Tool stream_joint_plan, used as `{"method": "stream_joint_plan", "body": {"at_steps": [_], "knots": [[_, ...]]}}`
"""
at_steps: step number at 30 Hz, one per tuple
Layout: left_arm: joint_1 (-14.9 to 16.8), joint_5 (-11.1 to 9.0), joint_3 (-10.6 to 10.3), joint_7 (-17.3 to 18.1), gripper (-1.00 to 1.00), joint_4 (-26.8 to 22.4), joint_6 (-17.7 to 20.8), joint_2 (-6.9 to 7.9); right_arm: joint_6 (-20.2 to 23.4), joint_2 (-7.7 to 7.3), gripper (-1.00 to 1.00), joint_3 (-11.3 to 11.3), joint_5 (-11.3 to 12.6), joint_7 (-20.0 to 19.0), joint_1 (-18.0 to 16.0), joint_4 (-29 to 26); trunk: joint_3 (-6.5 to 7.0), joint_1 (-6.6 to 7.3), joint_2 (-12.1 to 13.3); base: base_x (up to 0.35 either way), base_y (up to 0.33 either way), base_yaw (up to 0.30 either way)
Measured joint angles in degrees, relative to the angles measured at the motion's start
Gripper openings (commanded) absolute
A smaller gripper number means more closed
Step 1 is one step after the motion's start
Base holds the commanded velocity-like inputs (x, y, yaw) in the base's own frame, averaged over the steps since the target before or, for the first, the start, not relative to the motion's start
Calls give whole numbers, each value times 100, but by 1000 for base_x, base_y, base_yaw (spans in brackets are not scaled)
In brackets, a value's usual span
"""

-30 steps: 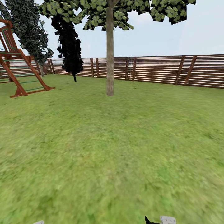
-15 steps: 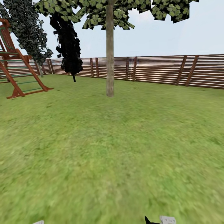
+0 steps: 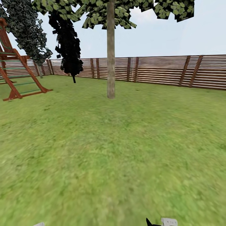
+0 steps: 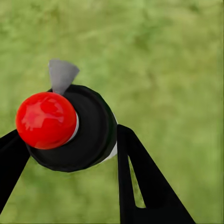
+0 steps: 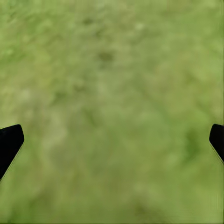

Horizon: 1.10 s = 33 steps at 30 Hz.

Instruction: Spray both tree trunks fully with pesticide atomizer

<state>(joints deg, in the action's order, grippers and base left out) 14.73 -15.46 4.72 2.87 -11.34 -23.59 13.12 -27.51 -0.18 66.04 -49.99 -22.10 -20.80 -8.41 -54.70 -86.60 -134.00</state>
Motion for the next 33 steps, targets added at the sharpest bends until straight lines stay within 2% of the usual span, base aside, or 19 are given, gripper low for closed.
{"method": "stream_joint_plan", "body": {"at_steps": [33], "knots": [[0, 0, 0, 0, -100, 2, 1, 0, 0, 0, 100, 0, -1, 0, 0, 0, 0, 0, 0, 339, 0, 0]]}}
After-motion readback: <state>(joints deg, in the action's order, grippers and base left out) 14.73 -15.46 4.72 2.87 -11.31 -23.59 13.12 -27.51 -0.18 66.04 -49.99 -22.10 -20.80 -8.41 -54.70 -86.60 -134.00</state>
